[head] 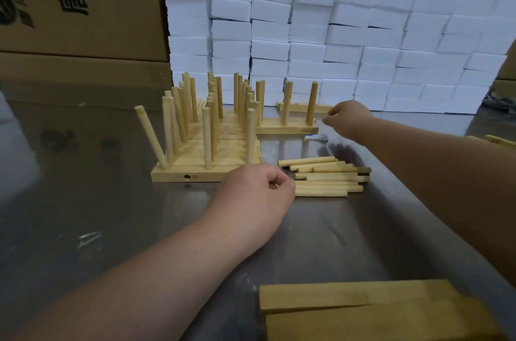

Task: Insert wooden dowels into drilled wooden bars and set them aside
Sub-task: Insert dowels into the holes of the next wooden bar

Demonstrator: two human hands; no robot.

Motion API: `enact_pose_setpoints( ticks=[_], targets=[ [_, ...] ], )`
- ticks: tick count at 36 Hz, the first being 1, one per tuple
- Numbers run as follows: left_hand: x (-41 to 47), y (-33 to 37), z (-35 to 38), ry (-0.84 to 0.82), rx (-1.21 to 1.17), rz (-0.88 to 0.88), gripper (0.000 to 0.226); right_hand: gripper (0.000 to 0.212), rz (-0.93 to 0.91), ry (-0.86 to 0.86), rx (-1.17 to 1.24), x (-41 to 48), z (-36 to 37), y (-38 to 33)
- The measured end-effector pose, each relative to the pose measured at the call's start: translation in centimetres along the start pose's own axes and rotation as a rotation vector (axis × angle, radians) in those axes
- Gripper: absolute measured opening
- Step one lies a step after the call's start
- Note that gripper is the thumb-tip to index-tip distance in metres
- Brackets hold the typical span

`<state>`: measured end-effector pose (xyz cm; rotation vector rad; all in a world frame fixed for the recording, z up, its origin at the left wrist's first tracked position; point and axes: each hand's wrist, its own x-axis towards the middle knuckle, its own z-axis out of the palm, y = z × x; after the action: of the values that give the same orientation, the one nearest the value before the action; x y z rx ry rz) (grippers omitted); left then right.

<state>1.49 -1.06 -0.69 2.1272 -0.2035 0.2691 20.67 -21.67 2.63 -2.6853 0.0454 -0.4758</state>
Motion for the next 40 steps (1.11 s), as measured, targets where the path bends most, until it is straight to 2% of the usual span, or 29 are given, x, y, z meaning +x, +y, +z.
enact_pose_setpoints(
  ticks=[5, 10, 13, 16, 20, 23, 25, 29, 33, 36, 38, 40],
  targets=[
    [-0.1, 0.1, 0.2, -0.023, 0.098, 0.058, 0.02, 0.029, 0.011, -0.084, -0.5, -0.6, -5.1, 4.3],
    [-0.1, 0.3, 0.1, -0.025, 0.142, 0.057, 0.02, 0.036, 0.187, -0.142, -0.64, -3.3, -9.8, 9.3],
    [-0.2, 0.5, 0.0, -0.032, 0.167, 0.046, 0.016, 0.04, 0.281, -0.195, -0.587, -5.8, -11.5, 10.0],
    [-0.3, 0.6, 0.0, -0.042, 0.178, 0.043, 0.017, 0.041, 0.239, -0.138, -0.436, -8.0, -11.9, 8.0],
    [-0.3, 0.8, 0.0, -0.046, 0.236, 0.05, 0.021, 0.029, -0.01, -0.143, -0.094, -13.4, -12.4, 1.6],
    [-0.3, 0.9, 0.0, -0.051, 0.278, 0.08, 0.022, 0.018, -0.286, -0.355, 0.051, -19.7, -13.5, -3.2],
    [-0.4, 1.0, 0.0, -0.054, 0.311, 0.117, 0.022, 0.026, -0.448, -0.534, 0.064, -22.8, -13.7, -5.3],
    [-0.4, 0.9, 0.0, -0.112, 0.388, 0.202, 0.031, 0.047, -0.563, -0.769, -0.048, -25.2, -11.9, -6.1],
    [-0.5, 0.9, -0.1, -0.173, 0.434, 0.241, 0.032, 0.051, -0.568, -0.72, -0.05, -25.3, -10.4, -5.5],
    [-0.5, 0.9, 0.0, -0.147, 0.429, 0.2, 0.029, 0.038, -0.565, -0.697, -0.021, -25.1, -9.8, -5.3],
    [-0.5, 0.9, 0.0, -0.135, 0.427, 0.179, 0.028, 0.021, -0.575, -0.687, 0.007, -25.1, -9.6, -5.3],
    [-0.4, 0.8, 0.1, -0.131, 0.425, 0.175, 0.026, 0.018, -0.618, -0.648, 0.019, -25.2, -9.4, -5.0]
  ],
)
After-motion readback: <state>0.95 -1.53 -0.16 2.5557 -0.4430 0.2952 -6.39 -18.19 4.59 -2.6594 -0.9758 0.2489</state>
